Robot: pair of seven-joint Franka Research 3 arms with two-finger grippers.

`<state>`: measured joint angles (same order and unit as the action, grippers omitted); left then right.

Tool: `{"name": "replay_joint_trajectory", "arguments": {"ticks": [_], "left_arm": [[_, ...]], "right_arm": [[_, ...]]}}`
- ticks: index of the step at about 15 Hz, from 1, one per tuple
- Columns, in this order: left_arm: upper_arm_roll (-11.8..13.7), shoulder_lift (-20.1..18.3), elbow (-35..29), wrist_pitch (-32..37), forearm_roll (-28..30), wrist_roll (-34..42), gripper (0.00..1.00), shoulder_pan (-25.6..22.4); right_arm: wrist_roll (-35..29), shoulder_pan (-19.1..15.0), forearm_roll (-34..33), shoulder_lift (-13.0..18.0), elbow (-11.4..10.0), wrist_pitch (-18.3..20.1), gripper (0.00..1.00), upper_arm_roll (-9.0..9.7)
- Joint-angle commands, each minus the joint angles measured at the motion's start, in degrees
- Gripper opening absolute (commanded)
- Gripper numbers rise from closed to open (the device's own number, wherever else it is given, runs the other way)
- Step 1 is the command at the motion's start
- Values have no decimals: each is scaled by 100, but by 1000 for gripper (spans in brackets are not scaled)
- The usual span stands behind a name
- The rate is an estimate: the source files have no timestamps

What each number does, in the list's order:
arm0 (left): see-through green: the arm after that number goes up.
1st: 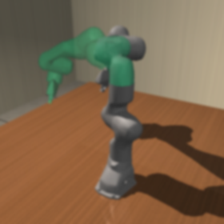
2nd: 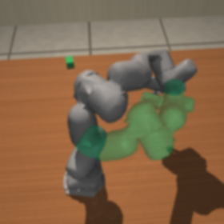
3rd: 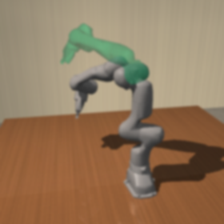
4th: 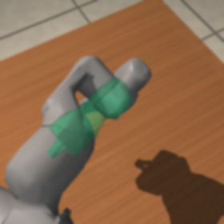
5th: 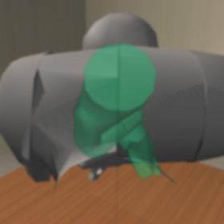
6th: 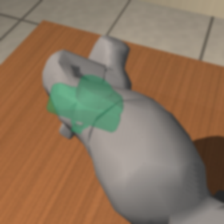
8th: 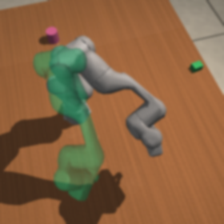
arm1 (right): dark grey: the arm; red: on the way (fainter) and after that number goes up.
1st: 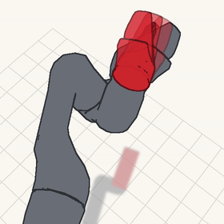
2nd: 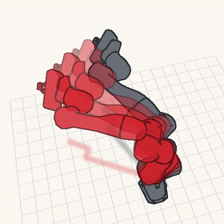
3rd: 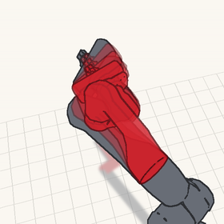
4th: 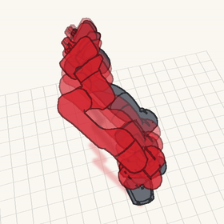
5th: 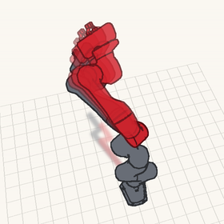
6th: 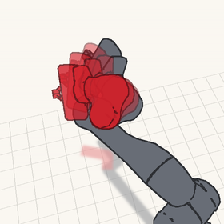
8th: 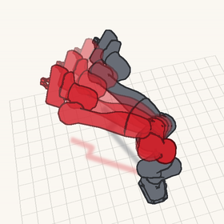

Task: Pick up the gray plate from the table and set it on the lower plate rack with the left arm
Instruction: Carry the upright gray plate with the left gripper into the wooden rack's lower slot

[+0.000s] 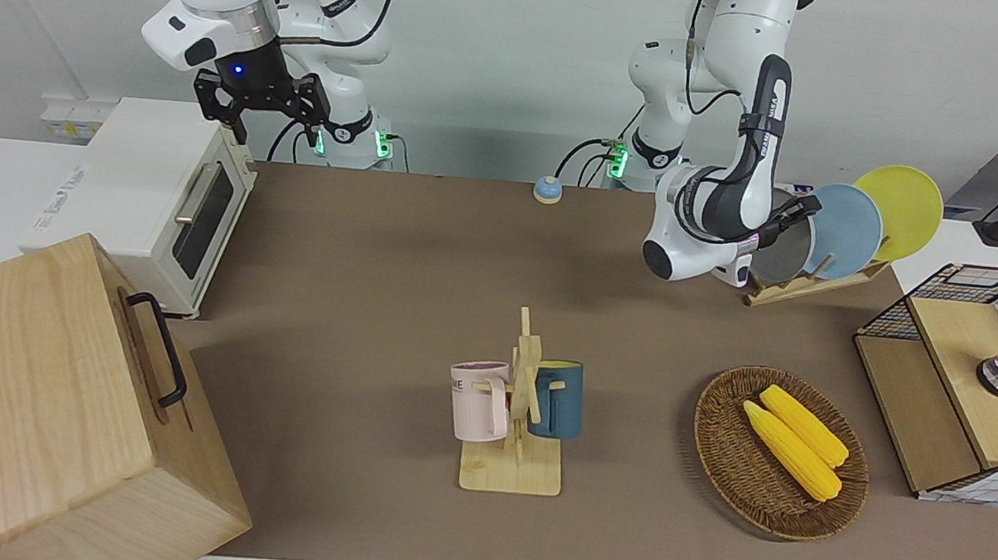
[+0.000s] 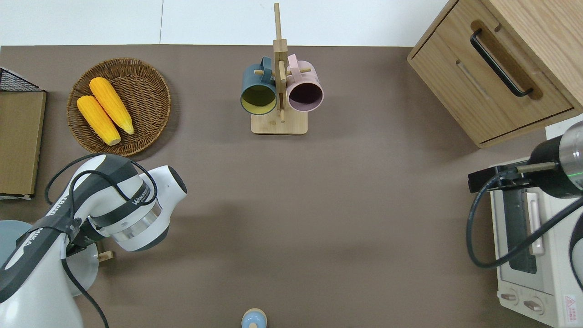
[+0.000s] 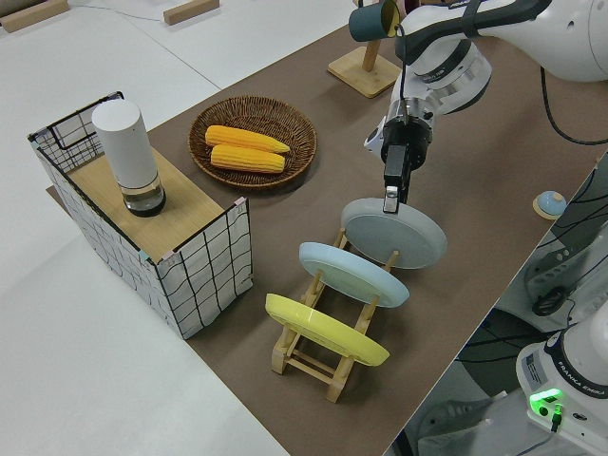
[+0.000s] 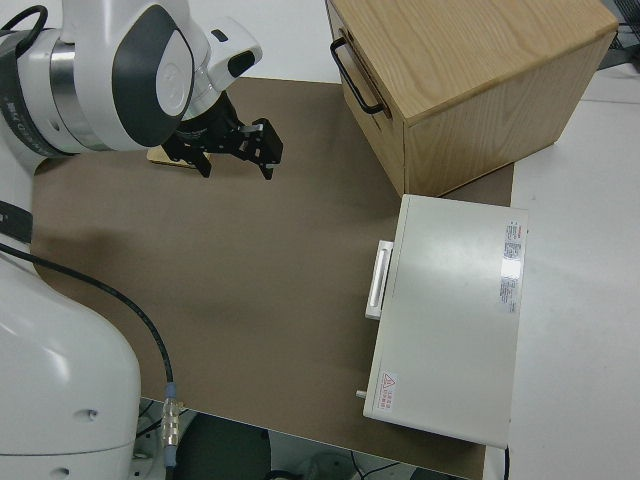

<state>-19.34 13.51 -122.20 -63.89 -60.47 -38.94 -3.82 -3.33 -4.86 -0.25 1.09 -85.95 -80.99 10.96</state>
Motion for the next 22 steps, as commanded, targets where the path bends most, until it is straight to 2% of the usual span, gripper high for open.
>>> {"name": "replay_joint_trajectory", "arguments": {"ticks": [1, 4, 6, 8, 13, 22], "left_arm": [[27, 99, 205, -71, -36, -26, 0, -101], [27, 117, 267, -150, -35, 79, 193, -145], [27, 117, 267, -185, -44, 88, 548, -145], [27, 125, 267, -185, -62, 97, 978, -145], [27, 117, 363, -185, -44, 97, 998, -137], [-17, 20, 1628, -176, 606, 922, 998, -119]], "right_arm": [[8, -41, 43, 14, 35, 83, 990, 29], [-1, -41, 43, 14, 35, 83, 990, 38], [-1, -41, 43, 14, 35, 83, 990, 29], [8, -41, 43, 14, 35, 83, 990, 38], [-1, -41, 43, 14, 35, 83, 990, 38], [-1, -41, 43, 14, 35, 83, 990, 38]]}}
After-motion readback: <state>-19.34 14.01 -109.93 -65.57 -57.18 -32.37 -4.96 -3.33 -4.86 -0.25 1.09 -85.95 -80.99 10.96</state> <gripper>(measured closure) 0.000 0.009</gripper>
